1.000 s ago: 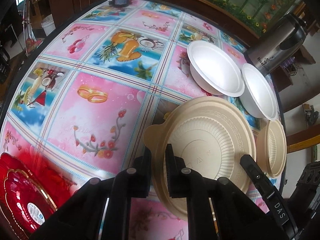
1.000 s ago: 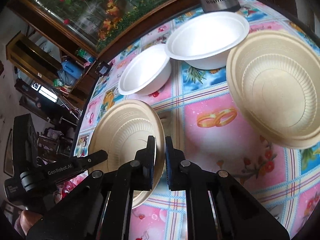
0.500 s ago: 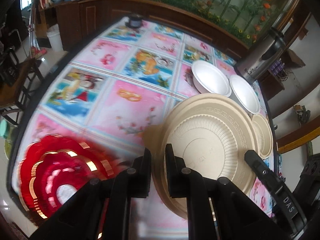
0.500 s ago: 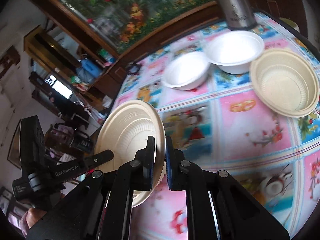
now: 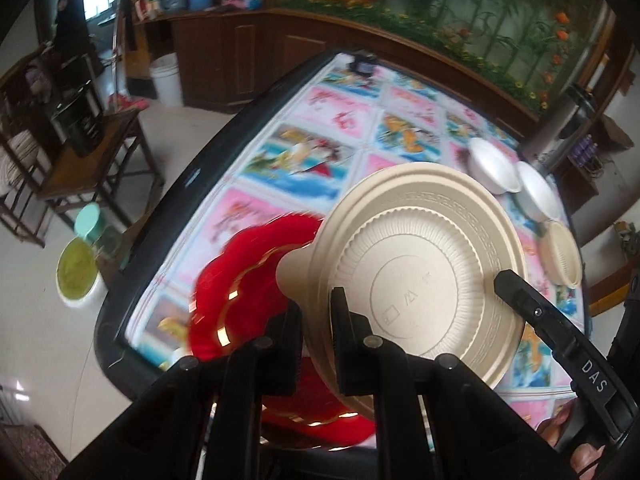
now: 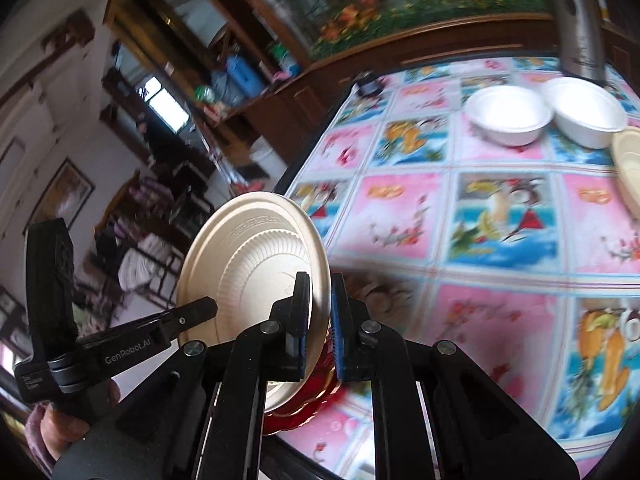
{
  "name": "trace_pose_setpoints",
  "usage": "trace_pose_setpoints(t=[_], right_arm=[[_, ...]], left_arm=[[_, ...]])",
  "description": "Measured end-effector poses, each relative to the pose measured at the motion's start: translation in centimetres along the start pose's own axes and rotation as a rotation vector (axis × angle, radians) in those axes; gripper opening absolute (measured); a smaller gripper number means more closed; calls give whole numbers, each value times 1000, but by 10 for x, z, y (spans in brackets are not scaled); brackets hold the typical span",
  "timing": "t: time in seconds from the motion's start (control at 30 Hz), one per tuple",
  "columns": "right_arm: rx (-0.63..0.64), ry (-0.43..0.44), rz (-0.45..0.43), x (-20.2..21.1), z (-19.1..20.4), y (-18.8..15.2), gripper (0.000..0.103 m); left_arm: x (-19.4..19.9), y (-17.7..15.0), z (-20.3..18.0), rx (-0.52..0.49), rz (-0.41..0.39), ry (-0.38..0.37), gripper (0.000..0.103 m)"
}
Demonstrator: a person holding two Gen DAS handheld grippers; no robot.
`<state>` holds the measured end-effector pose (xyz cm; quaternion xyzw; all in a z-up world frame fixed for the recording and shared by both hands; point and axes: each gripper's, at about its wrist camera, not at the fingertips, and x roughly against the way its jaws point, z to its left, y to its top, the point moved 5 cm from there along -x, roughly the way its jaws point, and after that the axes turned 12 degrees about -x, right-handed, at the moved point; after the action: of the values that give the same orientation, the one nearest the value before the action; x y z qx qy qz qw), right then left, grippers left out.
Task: Organize plates and bowls
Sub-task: 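Carry the beige bowl with the left gripper over the red plates, then lower the beige bowl onto the red plates and open the left gripper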
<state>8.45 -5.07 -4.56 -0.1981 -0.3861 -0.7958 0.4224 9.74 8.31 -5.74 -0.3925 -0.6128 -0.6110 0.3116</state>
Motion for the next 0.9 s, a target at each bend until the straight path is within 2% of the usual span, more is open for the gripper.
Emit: trace_pose_setpoints(t=[0.33, 0.6, 0.9], right_arm=[[48, -110, 102, -55, 2, -36, 10], [58, -147, 128, -69, 1, -47, 10], [82, -160, 152, -79, 2, -54, 11]], left_arm=[[-43, -37, 36, 62, 100, -14, 11], [-54, -46, 45, 61, 119, -18, 11], [-50, -42, 44, -18, 110, 98, 13]])
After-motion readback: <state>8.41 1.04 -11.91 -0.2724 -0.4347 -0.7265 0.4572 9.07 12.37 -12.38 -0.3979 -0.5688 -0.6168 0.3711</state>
